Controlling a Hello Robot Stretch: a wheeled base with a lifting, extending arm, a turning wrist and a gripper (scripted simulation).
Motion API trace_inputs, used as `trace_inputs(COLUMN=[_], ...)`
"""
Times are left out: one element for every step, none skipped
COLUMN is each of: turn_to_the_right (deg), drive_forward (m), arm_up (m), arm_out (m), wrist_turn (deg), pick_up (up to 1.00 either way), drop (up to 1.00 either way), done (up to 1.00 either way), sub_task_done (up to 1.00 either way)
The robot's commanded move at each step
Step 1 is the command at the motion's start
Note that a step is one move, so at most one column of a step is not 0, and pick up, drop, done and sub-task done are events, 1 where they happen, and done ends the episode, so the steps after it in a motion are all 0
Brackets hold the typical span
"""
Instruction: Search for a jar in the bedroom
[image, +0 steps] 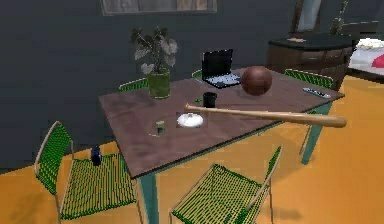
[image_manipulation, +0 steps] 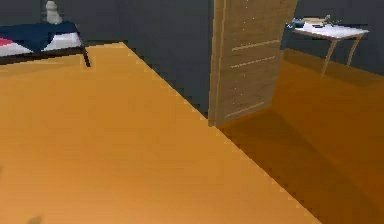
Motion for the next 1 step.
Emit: trace_inputs(turn_to_the_right=[0.0], drive_forward=[0.00], arm_up=[0.00], arm_out=[0.00], wrist_turn=[0.0], pick_up=[0.00], drop=[0.00], done=[1.00], sub_task_done=[0.00])
